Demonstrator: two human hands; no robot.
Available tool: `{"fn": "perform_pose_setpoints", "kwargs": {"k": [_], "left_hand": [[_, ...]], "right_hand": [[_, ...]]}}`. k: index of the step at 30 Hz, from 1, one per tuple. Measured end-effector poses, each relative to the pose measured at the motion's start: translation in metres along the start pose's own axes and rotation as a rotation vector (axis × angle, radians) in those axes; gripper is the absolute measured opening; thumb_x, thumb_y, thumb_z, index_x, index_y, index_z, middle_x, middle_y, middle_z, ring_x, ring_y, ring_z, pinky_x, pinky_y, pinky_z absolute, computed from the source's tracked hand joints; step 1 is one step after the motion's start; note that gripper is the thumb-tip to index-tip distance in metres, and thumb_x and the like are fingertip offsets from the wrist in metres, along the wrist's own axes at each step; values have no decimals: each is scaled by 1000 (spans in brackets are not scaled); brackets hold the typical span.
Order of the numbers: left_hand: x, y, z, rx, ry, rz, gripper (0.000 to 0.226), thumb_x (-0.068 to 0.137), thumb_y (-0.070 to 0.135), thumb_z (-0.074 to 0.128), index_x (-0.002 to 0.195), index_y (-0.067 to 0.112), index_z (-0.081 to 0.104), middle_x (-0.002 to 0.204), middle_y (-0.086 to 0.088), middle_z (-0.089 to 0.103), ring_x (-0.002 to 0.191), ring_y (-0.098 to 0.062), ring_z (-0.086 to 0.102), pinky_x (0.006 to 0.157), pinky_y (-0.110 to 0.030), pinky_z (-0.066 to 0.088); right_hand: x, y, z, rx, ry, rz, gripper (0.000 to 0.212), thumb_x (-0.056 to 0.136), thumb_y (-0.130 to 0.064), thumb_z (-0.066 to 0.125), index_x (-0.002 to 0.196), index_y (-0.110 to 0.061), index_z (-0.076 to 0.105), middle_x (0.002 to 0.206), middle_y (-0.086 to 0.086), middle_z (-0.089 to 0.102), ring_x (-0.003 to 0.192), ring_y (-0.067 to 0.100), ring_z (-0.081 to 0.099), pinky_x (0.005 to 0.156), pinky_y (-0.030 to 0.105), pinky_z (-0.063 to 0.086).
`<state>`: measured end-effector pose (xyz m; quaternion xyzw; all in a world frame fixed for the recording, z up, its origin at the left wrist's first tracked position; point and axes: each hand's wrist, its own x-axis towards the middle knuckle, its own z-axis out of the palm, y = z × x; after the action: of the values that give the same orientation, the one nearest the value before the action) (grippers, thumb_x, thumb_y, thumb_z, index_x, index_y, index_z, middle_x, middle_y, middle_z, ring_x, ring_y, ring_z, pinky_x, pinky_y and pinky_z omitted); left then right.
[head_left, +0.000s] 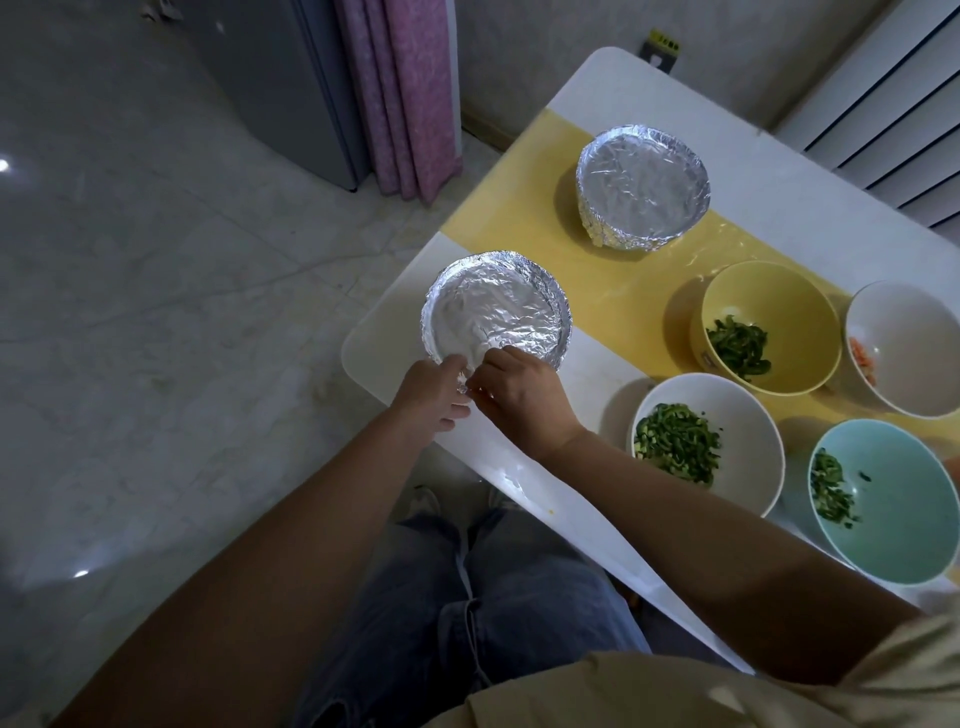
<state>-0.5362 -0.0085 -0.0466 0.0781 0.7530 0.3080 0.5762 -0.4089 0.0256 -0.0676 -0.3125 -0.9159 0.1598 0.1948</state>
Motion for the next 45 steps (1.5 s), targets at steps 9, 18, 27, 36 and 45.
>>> {"fn": "perform_pose_setpoints", "kwargs": {"k": [9,18,27,36,45], "left_hand": [[5,4,-12,117,32,35,11,95,3,53,96,-7,54,96,-17,62,91,-28,65,79,-38,58],[-6,-3,-4,87,51,42,26,90,26,53,93,1,62,90,-15,71,79,-28,70,65,-32,48],[-11,1,-4,112,-64,8,19,98,13,48,83,2,52,84,-18,55,66,-22,58,35,-12,36],[1,8,-21,186,-77,70,22,100,3,38,86,-7,52,84,-22,59,65,-24,59,61,-25,52],[1,7,-24,197,33,112,31,97,23,49,90,-5,62,92,-23,71,77,-31,71,80,-40,59]], "right_hand": [[-2,10,-8,57,-126,-88,19,76,-20,78,85,-6,69,80,9,61,70,30,57,60,34,47],[-4,8,-4,18,-42,-20,11,72,-1,72,69,-9,66,68,6,57,63,29,56,50,32,45],[0,-2,0,26,-27,36,9,73,-3,68,65,-8,64,66,7,56,59,28,55,45,27,42],[0,10,-13,171,-167,-27,17,77,-15,77,89,-5,68,85,9,61,78,28,59,65,34,49],[5,5,-4,99,-103,-21,11,78,-2,65,67,-5,65,66,8,56,64,29,55,51,34,46]]}}
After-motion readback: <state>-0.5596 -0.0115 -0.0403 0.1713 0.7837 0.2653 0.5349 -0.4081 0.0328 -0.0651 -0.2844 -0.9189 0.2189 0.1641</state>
